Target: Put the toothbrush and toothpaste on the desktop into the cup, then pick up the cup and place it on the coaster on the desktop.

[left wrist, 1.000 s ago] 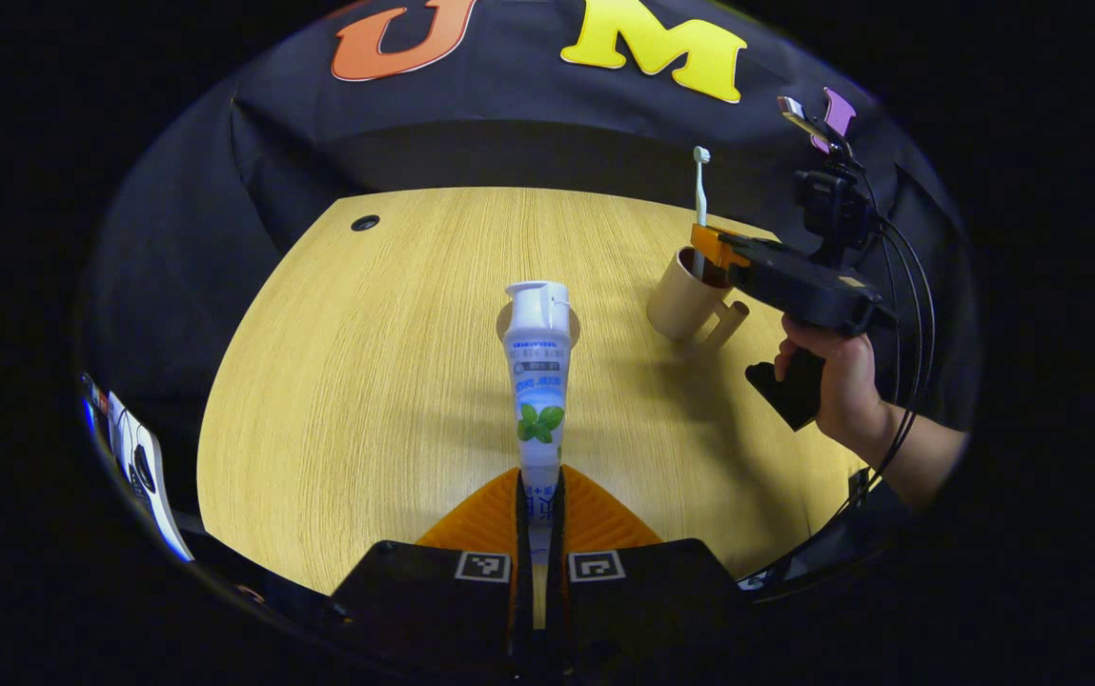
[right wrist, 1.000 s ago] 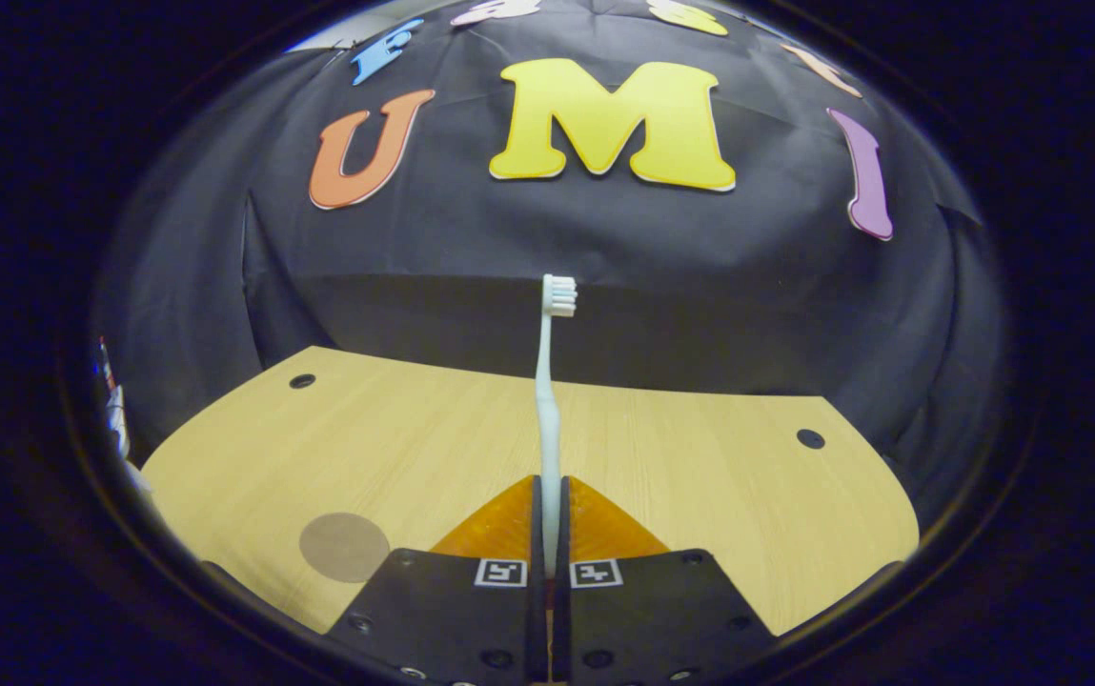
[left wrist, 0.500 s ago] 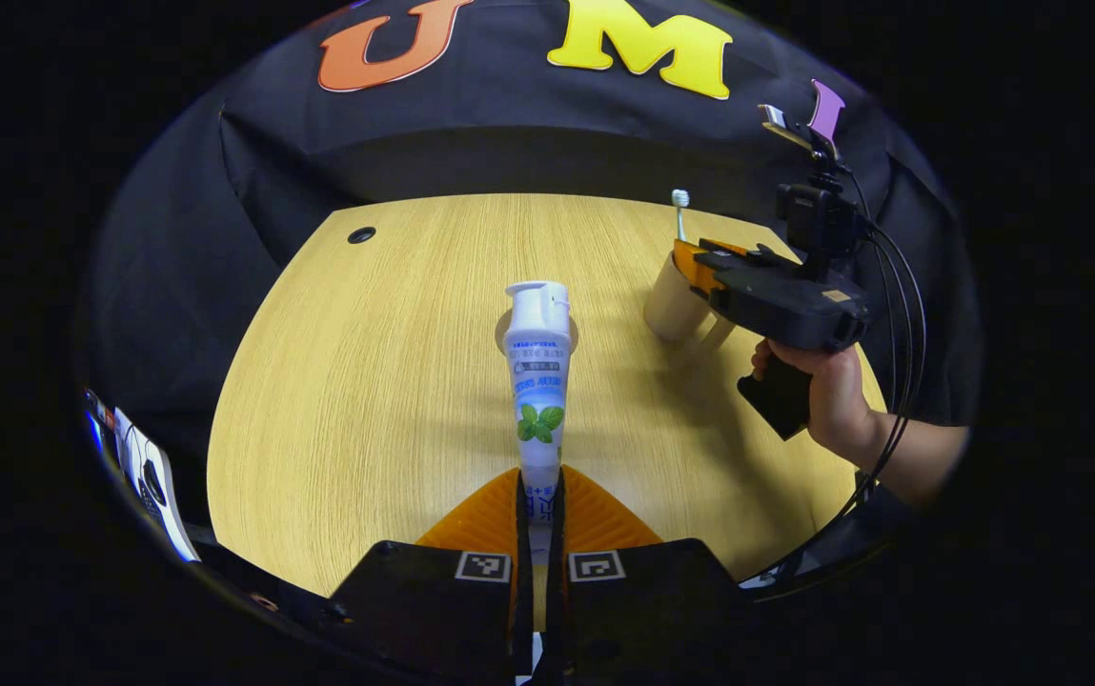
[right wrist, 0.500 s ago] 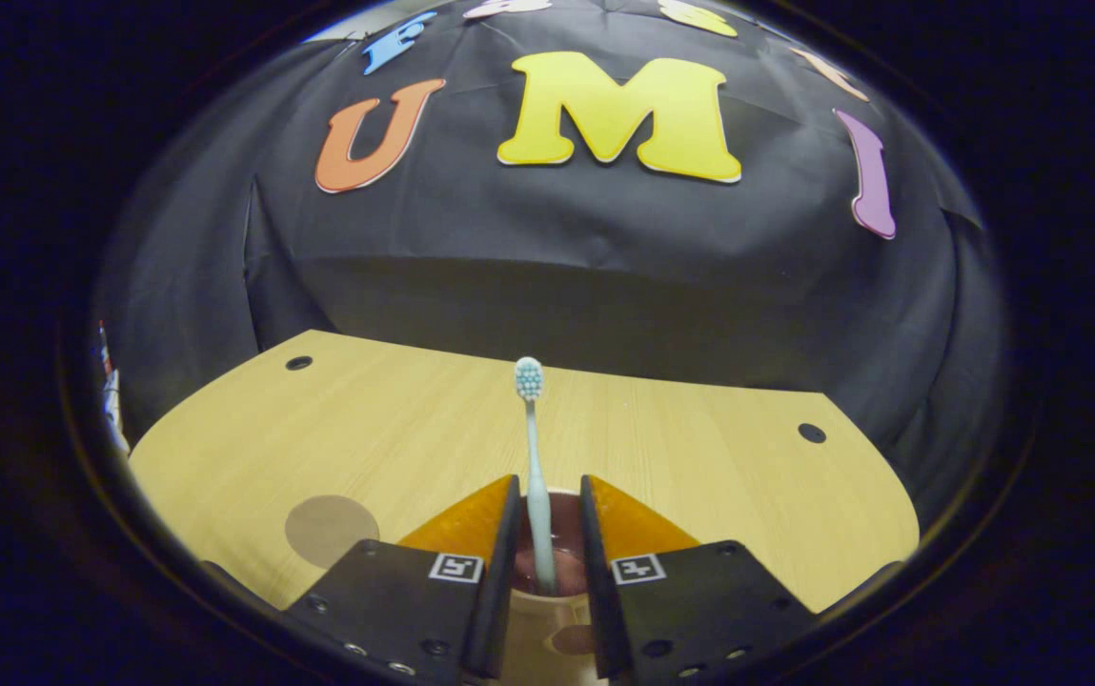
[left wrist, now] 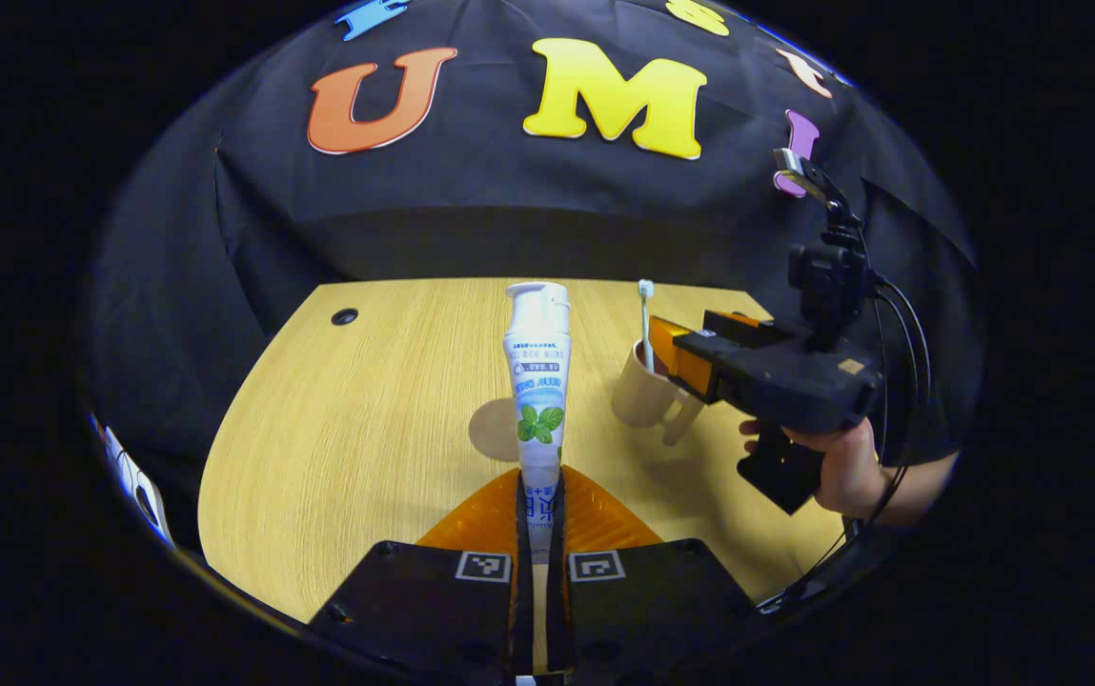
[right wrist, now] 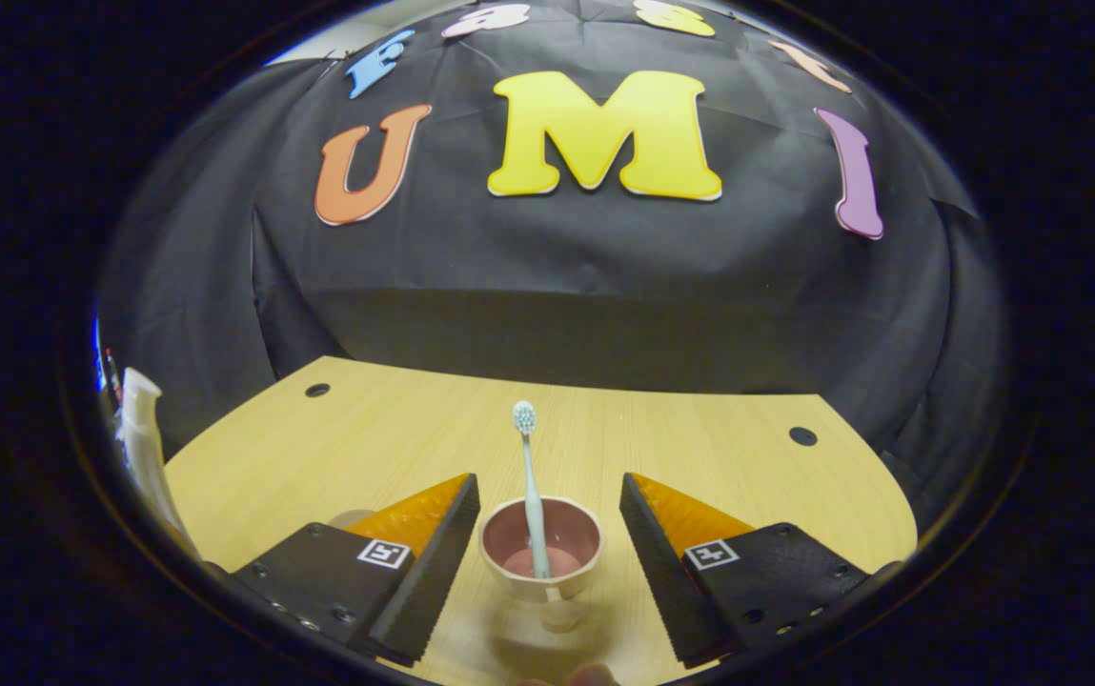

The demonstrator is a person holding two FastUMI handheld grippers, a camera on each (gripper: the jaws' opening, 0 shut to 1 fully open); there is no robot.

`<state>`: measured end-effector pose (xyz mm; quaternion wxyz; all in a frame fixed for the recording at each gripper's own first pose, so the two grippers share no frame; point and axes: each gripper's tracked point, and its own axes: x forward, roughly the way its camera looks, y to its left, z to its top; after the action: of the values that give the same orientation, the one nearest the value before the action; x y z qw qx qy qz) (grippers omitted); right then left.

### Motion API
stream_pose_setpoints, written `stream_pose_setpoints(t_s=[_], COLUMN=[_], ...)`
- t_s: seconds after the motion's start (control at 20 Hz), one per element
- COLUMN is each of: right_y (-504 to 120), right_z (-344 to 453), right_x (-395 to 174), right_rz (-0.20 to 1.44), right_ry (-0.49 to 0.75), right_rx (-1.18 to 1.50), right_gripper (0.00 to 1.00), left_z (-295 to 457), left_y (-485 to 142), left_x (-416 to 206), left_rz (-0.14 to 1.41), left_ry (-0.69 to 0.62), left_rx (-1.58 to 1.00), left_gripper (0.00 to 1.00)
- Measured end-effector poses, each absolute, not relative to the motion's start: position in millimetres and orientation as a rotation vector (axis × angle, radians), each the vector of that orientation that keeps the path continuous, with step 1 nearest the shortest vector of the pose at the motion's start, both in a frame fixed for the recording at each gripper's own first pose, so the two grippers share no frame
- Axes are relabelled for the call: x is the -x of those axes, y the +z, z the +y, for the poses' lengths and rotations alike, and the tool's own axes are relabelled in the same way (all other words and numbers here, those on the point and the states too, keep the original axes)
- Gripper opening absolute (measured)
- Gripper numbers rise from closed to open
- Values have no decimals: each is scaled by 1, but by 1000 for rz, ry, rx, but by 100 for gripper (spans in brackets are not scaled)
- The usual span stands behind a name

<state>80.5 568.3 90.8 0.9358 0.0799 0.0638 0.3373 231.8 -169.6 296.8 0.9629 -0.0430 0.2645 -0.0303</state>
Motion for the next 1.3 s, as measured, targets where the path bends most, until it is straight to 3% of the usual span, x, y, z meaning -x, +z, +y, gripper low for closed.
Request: stream_pose_setpoints(t_s=[0.25,0.65,0.95,1.3], right_y=[109,94,59,32], right_z=[525,445,414,395], right_x=[-56,-56,-71,-76], right_rz=[114,111,180,245], right_ry=[695,647,587,553], right_rx=[-165,-88,-74,-83], right_gripper=[96,96,96,97], left_z=[-193,-250,-282,-302], left_y=[343,371,358,314], left_x=[-288,-367,-406,-416], left_rz=[284,51,-9,27], left_ry=[-87,-159,-182,-148], left_rx=[84,146,134,41], left_gripper=[8,8,8,10])
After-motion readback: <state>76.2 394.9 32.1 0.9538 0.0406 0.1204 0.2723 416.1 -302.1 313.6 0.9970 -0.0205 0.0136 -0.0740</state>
